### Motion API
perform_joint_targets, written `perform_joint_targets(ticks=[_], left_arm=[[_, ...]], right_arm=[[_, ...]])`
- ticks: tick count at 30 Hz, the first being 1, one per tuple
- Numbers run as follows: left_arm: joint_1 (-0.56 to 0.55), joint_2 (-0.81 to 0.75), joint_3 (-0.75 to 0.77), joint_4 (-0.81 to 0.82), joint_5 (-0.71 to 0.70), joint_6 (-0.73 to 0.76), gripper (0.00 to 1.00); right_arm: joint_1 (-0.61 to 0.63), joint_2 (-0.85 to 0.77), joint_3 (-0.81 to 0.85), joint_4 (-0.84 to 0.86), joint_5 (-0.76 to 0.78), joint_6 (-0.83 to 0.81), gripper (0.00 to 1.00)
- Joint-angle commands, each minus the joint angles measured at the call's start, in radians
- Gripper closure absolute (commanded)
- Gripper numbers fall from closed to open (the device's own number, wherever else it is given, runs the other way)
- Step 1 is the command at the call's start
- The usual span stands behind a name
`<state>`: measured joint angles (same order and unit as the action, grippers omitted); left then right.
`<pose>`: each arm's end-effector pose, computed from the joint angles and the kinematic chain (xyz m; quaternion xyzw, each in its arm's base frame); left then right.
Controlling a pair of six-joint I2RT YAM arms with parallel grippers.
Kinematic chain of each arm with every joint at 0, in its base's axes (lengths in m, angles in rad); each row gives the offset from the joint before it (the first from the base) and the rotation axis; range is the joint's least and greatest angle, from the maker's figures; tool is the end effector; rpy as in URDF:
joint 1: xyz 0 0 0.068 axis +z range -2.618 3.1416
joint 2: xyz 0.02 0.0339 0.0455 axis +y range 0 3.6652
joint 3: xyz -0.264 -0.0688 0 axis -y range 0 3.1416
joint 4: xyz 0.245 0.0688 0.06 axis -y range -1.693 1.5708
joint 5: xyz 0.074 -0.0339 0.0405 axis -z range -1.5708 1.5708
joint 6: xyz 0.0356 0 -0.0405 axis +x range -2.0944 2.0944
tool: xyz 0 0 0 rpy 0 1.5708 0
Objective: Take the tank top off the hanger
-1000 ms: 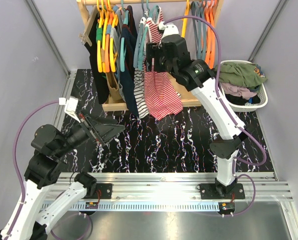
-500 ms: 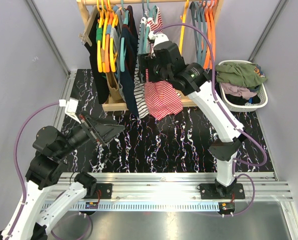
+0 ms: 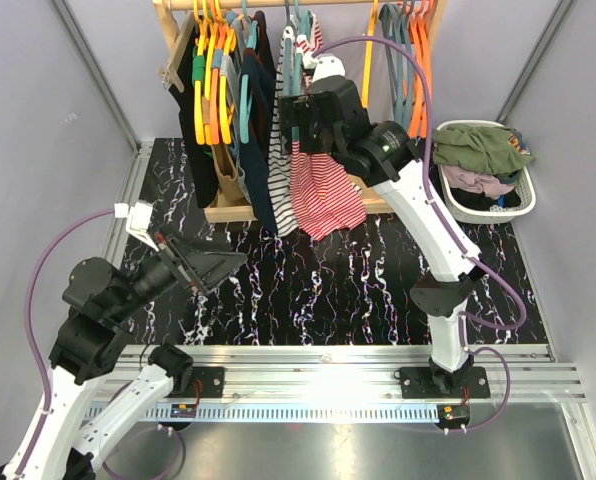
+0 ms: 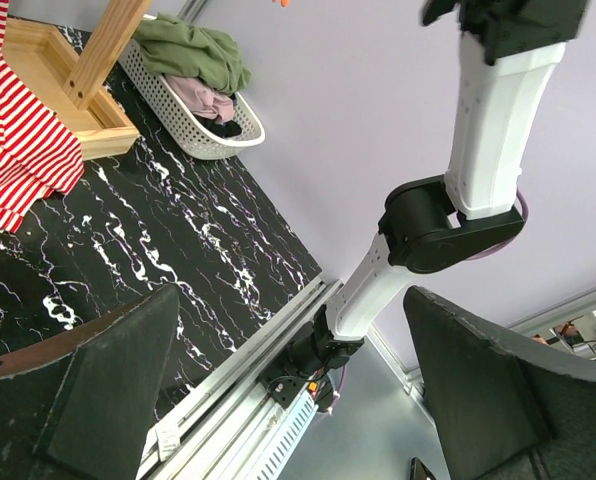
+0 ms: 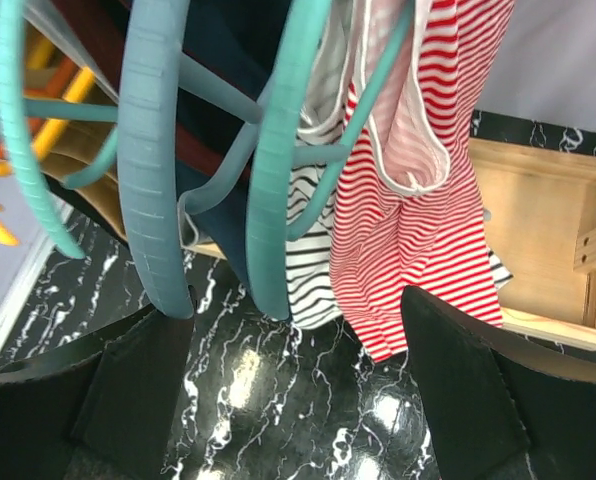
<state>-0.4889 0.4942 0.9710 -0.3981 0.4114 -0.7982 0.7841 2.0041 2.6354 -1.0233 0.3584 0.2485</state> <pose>0.0675 -0.0520 0.4129 0.0459 0.6796 -0.5423 0.4919 0.2867 0.2683 0.5051 -0.1209 0.8150 0.1412 0.5488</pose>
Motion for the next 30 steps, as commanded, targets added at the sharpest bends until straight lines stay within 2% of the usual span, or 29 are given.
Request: perform_joint_targets(ticks=[1, 4, 8, 14, 20, 25, 30], left_arm=[[0.004, -0.039, 0.003, 0.021, -0.025, -0.002, 0.01], [0.004, -0.055, -0.003, 0.016, -0.029, -0.006, 0.01], [0.004, -0.063, -0.008, 0.016, -0.029, -0.007, 0.01], [0.004, -0.075, -0.022, 0.027, -0.023, -0.016, 0.01], [0.004, -0.092, -0.026, 0.015, -0.028, -0.018, 0.01], [0.004, -0.1, -0.029, 0.013, -0.019, -0.019, 0.01], [0.004, -0.097, -0.017, 0.001, -0.013, -0.015, 0.01]], right_arm=[[-0.028, -0.037, -0.084, 0.133, 0.088, 0.012, 0.1], [-0.045, -0.053, -0.117, 0.155, 0.073, 0.014, 0.09], [-0.06, -0.077, -0.144, 0.154, -0.038, 0.0, 0.09], [-0.077, -0.208, -0.4, 0.301, -0.041, 0.024, 0.09], [-0.103, -0.312, -0.534, 0.359, -0.021, 0.041, 0.09], [-0.14, -0.318, -0.513, 0.342, -0.024, 0.038, 0.07], [-0.18, -0.312, -0.469, 0.308, -0.169, 0.003, 0.06]])
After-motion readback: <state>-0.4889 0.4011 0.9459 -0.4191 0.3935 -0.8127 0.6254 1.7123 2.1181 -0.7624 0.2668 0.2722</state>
